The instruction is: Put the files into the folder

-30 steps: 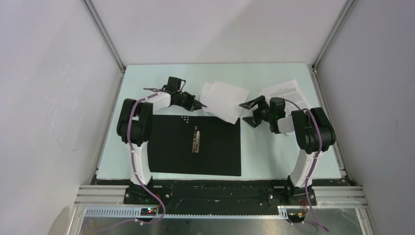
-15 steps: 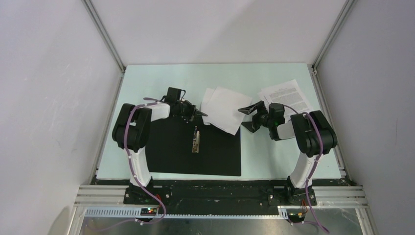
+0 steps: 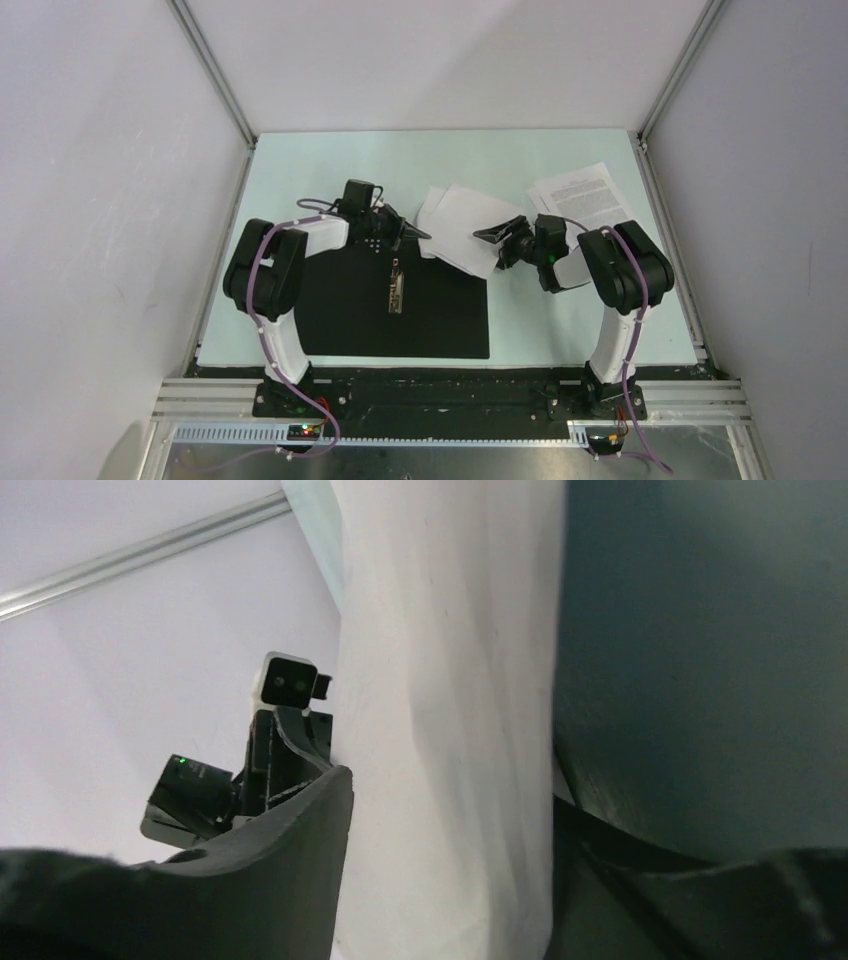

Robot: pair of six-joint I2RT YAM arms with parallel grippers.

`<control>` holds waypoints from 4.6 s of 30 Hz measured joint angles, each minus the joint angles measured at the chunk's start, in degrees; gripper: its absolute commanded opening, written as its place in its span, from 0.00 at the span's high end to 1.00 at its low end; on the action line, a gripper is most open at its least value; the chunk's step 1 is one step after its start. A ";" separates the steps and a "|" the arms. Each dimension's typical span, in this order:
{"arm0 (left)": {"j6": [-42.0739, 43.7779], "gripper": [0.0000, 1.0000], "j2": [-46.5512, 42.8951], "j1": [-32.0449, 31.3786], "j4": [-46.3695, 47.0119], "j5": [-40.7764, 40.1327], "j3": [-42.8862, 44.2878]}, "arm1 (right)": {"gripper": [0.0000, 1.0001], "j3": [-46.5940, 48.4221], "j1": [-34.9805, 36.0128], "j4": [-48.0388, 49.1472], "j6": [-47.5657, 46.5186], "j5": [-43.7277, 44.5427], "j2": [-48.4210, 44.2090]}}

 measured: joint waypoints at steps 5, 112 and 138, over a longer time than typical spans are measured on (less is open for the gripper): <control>1.57 0.63 -1.33 -0.76 0.48 0.02 -2.10 | 1.00 -0.17 -0.35 -0.17 -0.15 0.42 -0.07; 30.40 1.00 -29.44 -9.64 -32.79 -38.64 -22.21 | 1.00 -12.04 10.97 -31.36 -20.57 -0.35 -23.06; 29.42 1.00 -28.17 -9.70 -28.48 -36.09 -22.40 | 0.97 -13.16 20.46 -28.04 -13.55 14.75 -25.92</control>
